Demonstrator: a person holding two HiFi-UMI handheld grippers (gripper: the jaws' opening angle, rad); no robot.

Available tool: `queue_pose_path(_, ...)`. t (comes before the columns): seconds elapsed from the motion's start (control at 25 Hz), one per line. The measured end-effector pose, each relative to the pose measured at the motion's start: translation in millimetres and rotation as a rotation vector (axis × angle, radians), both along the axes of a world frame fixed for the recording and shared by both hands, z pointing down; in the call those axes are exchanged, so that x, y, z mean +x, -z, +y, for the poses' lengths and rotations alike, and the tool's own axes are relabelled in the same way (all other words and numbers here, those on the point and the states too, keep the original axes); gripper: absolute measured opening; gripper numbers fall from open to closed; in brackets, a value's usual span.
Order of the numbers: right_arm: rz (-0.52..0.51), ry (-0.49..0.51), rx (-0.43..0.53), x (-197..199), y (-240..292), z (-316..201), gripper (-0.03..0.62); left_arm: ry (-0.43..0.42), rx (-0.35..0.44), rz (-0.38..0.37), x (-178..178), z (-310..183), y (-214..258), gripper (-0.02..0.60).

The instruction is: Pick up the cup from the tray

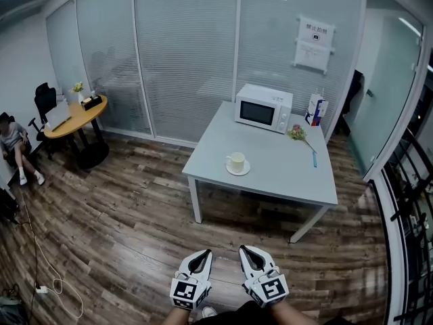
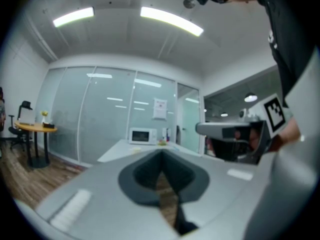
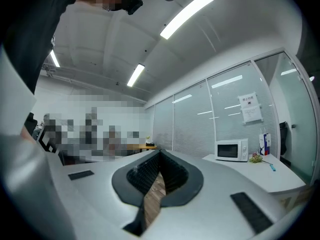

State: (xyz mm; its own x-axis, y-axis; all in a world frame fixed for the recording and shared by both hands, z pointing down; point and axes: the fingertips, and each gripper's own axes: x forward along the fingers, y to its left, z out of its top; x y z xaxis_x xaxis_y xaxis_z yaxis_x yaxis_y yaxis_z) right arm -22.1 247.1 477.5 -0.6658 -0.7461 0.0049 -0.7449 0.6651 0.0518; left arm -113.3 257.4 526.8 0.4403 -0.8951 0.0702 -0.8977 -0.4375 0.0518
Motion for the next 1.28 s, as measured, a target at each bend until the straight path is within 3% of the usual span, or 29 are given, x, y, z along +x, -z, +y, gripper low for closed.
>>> queue_pose_path(0.16, 0.003, -0.011, -0.022, 2.4, -5.0, -8.3, -0.011, -0.009, -0.003, 0.006, 0.8, -7.9, -2.7, 0.003)
queue_pose_path(0.52, -0.029, 0.032, 0.028, -0.8, -1.0, -69.8, -0.011, 0.008, -0.023, -0.013, 0.2, -65.1, -4.6, 0.004)
queue_pose_path(0.92, -0.064, 0.033, 0.026, 31.1, -4.9, -167.1, -0.011, 0.01, -0.021, -0.04, 27.4, -160.8, -0.5, 0.003)
queue_pose_path(1.28, -0.07, 0.053, 0.022, 63.3, -1.8, -223.4, -0.011, 0.032, -0.051, -0.054, 56.9, -219.7, -11.2, 0.005)
